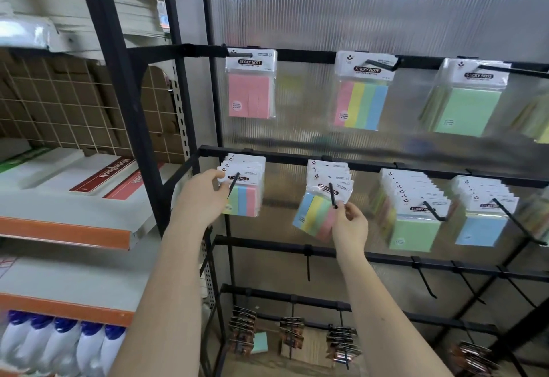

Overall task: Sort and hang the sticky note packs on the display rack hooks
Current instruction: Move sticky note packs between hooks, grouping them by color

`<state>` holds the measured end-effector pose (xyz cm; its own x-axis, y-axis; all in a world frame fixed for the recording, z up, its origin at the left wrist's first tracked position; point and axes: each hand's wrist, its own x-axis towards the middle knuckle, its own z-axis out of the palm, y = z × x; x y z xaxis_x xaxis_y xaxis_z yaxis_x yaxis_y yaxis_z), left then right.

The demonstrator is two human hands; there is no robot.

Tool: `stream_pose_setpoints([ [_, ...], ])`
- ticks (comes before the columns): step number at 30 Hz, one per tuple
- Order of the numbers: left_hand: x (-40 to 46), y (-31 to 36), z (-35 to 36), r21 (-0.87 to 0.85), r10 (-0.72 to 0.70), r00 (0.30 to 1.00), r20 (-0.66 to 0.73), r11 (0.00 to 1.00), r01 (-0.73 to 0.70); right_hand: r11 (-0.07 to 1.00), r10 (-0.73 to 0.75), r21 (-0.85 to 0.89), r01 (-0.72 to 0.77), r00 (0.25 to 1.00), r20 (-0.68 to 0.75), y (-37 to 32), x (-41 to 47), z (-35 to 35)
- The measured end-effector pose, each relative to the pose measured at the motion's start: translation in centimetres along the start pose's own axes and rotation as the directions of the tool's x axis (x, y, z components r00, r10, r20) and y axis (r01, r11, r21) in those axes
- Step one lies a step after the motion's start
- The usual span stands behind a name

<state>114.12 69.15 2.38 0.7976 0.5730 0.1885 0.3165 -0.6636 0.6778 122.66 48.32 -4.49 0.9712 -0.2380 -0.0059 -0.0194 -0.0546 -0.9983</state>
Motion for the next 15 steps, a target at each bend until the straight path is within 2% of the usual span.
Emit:
stream_pose_setpoints([
  [5, 1.0, -0.9, 0.8, -0.052, -0.01, 0.999, 0.037, 0.999, 0.012, 0.997, -0.067, 0.032, 0.069, 0.997, -0.048, -0.8, -0.4, -1.0],
  [12, 2.2, -1.5, 2.3, -0.112, -0.095, 0.995, 0.036, 0.989, 0.098, 0.979, -0.166, -0.149, 0.139, 0.968, -0.19, -2.2, -2.9, -1.9],
  [15, 2.9, -1.3, 2.7, -0.195, -0.156, 0.985, 0.074, 0.966, 0.168, 0.968, -0.199, -0.197, 0.155, 0.954, -0.224, -2.8, -3.4, -2.4],
])
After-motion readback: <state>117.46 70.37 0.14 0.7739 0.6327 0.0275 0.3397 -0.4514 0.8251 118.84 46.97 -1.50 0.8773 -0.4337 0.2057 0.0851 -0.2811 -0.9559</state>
